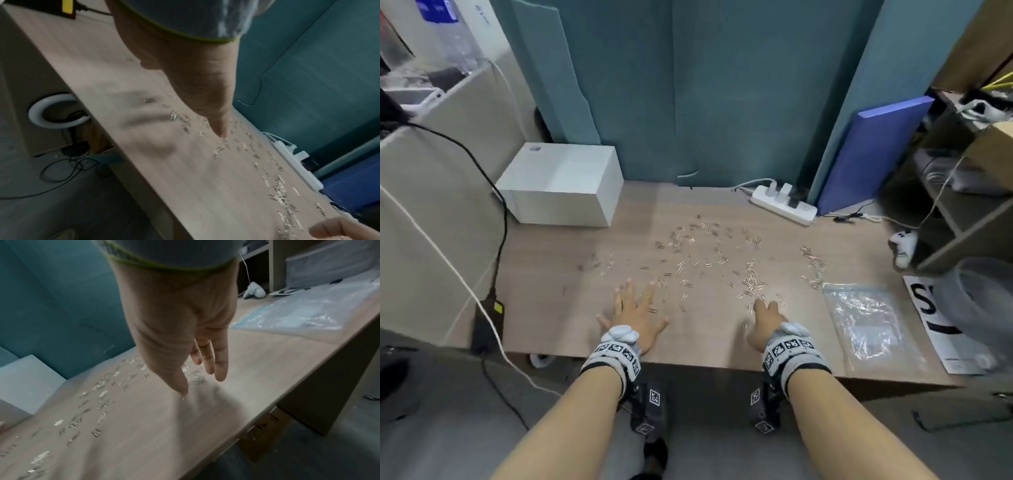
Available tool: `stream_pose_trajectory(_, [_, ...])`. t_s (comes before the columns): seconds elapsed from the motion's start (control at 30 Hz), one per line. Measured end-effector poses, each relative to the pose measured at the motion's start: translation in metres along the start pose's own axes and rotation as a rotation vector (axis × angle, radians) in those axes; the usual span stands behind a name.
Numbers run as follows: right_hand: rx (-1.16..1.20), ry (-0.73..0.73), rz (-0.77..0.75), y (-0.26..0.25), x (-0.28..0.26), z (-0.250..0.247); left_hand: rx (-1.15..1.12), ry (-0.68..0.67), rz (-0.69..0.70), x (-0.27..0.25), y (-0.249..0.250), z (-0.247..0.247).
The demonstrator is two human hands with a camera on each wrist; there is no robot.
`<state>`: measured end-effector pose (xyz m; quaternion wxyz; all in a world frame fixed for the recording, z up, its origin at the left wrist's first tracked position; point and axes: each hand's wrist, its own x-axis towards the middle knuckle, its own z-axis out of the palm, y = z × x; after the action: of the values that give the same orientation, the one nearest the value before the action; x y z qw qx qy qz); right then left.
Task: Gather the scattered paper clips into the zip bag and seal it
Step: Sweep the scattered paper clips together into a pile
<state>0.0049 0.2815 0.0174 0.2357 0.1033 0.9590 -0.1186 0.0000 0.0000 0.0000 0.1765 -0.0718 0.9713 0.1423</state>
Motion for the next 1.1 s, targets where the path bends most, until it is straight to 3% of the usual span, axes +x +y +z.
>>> stream_pose_trajectory(0.17, [0.047,0.033,0.102,-0.008,0.028,0.022,0.033,0.005,-0.141,0.024,-0.035,0.029])
stream_pose_trajectory(0.33, [0.117,0.050,-0.018,-0.039,0.058,0.029,0.030,0.060,-0.098,0.051,-0.049,0.063])
stream_pose_trajectory(0.53, [0.350,0.100,-0.101,-0.103,0.083,0.051,0.126,0.185,0.196,0.092,-0.017,0.074])
stream_pose_trajectory(0.7, [0.593,0.023,-0.180,-0.137,0.098,0.053,-0.062,0.036,0.463,0.124,-0.013,0.059])
stream_pose_trajectory(0.77, [0.632,0.078,-0.187,-0.136,0.103,0.052,-0.180,0.034,0.514,0.129,-0.020,0.044])
stream_pose_trajectory(0.93, [0.265,0.152,-0.241,-0.129,0.123,0.052,-0.203,0.177,0.349,0.147,-0.065,0.021])
stream_pose_trajectory(1.1, [0.043,0.019,-0.243,-0.143,0.137,0.065,-0.315,0.181,0.160,0.162,-0.091,-0.013])
